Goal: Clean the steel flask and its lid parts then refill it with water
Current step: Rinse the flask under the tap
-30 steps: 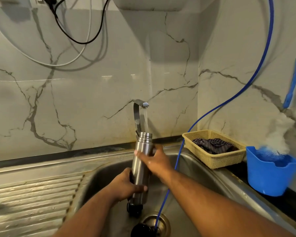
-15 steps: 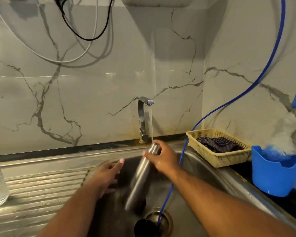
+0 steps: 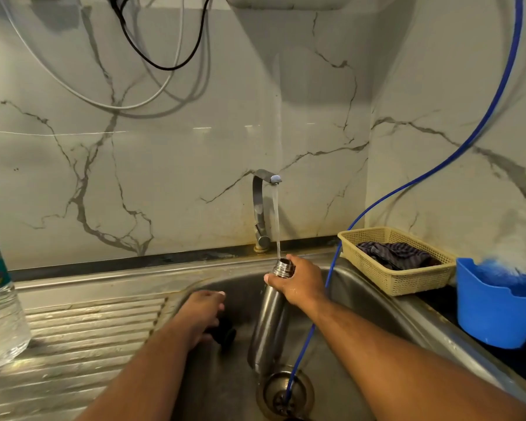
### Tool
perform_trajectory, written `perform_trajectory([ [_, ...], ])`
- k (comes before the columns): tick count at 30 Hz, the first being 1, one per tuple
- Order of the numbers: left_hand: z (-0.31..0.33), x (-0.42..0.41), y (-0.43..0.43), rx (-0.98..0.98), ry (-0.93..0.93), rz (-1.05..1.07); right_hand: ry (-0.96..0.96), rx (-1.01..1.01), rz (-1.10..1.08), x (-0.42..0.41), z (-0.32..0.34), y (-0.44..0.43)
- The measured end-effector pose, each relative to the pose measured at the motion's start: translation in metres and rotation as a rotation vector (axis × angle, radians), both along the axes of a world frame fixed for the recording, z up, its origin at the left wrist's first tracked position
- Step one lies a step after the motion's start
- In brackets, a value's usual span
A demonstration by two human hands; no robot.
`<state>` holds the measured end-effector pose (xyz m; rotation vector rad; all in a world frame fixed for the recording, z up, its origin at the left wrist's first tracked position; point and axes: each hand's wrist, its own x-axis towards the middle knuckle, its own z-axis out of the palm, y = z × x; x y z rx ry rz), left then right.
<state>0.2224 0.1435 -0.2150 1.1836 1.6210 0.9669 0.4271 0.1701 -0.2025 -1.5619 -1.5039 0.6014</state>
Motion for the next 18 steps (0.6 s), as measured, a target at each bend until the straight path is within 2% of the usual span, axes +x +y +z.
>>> perform_trajectory([
  [3, 0.0, 0.005, -0.008, -0.223, 0.074, -0.117, 0.142, 0.117, -0.015, 0.002, 0.013, -0.002],
  [5, 0.001, 0.006, -0.008, -0.31, -0.056, -0.167, 0.387, 0.183, -0.071, 0.007, 0.023, -0.003],
  [8, 0.017, 0.007, -0.007, -0.192, -0.486, -0.137, 0.821, 0.044, -0.105, 0.011, 0.022, -0.009],
  [10, 0.03, 0.011, -0.006, -0.018, -0.603, -0.007, 1.031, -0.072, -0.081, 0.011, 0.016, -0.01],
  [12, 0.043, 0.018, -0.006, 0.181, -0.554, 0.137, 1.192, -0.151, -0.047, 0.007, 0.012, -0.009],
  [15, 0.066, 0.031, -0.017, 0.46, -0.548, 0.209, 1.217, -0.221, -0.004, -0.003, 0.004, -0.006],
  [18, 0.076, 0.048, -0.034, 0.679, -0.153, 0.104, 1.147, -0.429, -0.001, -0.011, -0.012, -0.002],
])
